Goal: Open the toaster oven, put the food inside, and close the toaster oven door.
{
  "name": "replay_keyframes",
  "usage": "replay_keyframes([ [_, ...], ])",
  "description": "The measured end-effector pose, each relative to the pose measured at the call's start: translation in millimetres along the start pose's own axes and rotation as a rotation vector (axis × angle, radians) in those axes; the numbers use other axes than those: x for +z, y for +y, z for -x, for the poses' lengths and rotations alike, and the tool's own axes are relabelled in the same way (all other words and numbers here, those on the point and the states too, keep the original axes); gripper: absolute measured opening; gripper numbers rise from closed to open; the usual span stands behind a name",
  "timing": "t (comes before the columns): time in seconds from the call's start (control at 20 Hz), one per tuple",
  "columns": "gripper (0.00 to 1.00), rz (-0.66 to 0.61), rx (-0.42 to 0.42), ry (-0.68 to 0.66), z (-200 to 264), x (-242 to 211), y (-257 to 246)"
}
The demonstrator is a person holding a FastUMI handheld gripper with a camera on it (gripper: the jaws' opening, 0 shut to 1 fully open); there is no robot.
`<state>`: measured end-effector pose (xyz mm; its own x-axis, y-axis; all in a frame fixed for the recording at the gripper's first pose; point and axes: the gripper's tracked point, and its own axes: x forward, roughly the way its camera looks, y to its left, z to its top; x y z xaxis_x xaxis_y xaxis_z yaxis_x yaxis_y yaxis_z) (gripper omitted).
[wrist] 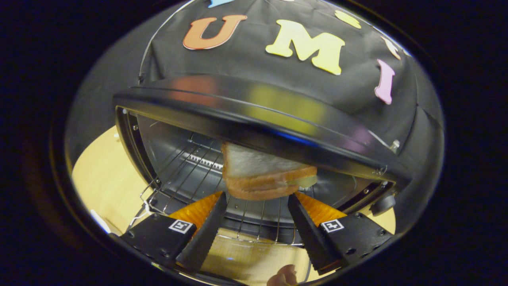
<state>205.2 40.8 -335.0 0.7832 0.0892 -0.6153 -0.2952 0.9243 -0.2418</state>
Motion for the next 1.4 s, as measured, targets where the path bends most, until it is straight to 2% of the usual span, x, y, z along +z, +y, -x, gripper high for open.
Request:
replay_keyframes([
  [0.15,1.00,-0.042,0.089,0.127,14,-22,4],
  [0.5,1.00,-0.156,0.175,0.155,58,-31,15],
  [0.6,1.00,-0.154,0.190,0.134,74,-34,19],
  [0.85,1.00,-0.161,0.190,0.041,114,-47,28],
  [1.15,1.00,-0.105,0.127,-0.110,152,-81,55],
  [1.3,1.00,-0.155,0.132,-0.116,158,-95,69],
  [1.4,1.00,-0.168,0.097,-0.119,154,-101,64],
])
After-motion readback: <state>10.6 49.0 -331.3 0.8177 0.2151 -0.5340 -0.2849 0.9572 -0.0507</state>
